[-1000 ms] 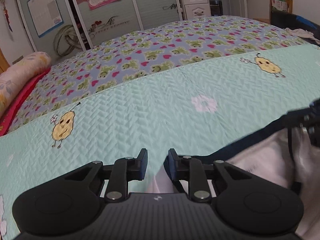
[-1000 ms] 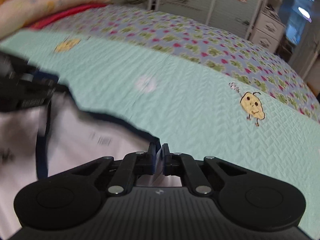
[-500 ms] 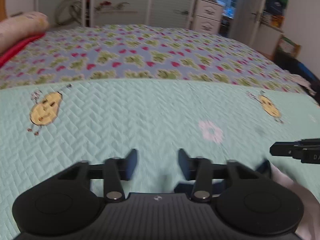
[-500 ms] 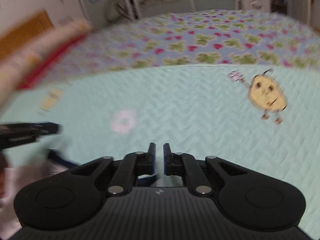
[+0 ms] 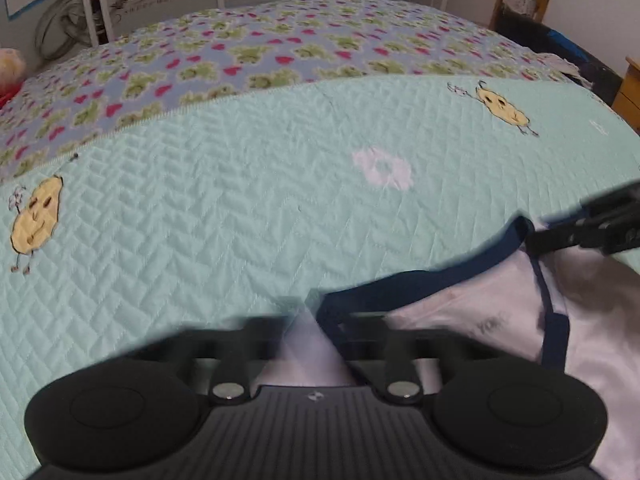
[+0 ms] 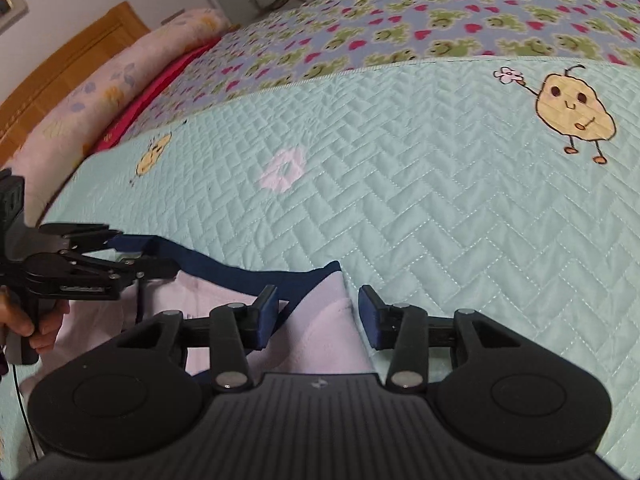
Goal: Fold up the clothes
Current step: 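Grasp the navy collar edge with the right gripper while the left gripper pinches the collar, then lift the collar with both grippers, lay the shirt flat and open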
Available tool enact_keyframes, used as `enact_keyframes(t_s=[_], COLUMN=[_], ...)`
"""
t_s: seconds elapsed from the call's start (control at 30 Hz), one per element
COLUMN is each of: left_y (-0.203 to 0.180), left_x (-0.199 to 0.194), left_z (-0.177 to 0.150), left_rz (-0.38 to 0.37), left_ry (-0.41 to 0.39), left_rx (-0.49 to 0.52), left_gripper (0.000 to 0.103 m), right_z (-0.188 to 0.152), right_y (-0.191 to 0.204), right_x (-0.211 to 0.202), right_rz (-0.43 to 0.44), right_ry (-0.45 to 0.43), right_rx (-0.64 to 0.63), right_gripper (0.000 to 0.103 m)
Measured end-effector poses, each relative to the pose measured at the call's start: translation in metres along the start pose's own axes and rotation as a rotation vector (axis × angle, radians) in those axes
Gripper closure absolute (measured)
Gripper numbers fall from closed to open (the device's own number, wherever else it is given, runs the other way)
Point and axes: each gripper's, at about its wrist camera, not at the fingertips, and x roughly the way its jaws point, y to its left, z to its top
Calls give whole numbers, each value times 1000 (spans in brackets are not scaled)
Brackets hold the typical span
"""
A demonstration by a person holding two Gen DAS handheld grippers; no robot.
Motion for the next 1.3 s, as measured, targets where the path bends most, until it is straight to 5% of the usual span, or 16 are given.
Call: enact_keyframes(t_s=[0.03,0.2,0.37,0.47,0.53,0.6,0.7,0.83,0.97,1.03,1.1,1.13,1.17,1.3], left_y=[2,10,12,25,38,52,75,78,43,23,17,13,10,3], left_x=[-3,-17,13,18,2,-19,-34,-22,-5,15,16,16,16,18], left_z=[5,30,37,37,30,23,13,15,26,25,23,21,20,28], left_rz=[21,124,204,165,137,126,102,62,37,112,130,139,148,222], left_ry=[-25,-151,-144,-108,-152,-220,-241,-138,-116,-25,-34,-38,-43,-99], left_rx=[-5,-31,-15,-114,-226,-327,-401,-367,-208,-94,-65,-51,-37,11], left_gripper=[101,101,97,95,75,43,37,37,37,38,51,79,94,98], right_z=[1,23,36,35,35,36,33,29,32,34,34,35,36,44], right_y=[0,11,23,25,19,9,-7,-22,-16,-10,-4,-5,-7,-16], right_x=[0,-5,19,32,29,23,14,11,19,23,25,25,25,24], right_rz=[8,-44,-181,-230,-214,-181,-110,-21,-14,-18,-41,-41,-39,-46], right_ry=[11,-58,-79,-70,-80,-88,-81,-70,-58,-48,-37,-32,-27,-41], right_rx=[5,-68,-181,-218,-174,-100,5,113,108,80,35,35,42,73], right_gripper=[100,100,100,99,94,82,72,66,66,66,70,85,100,102])
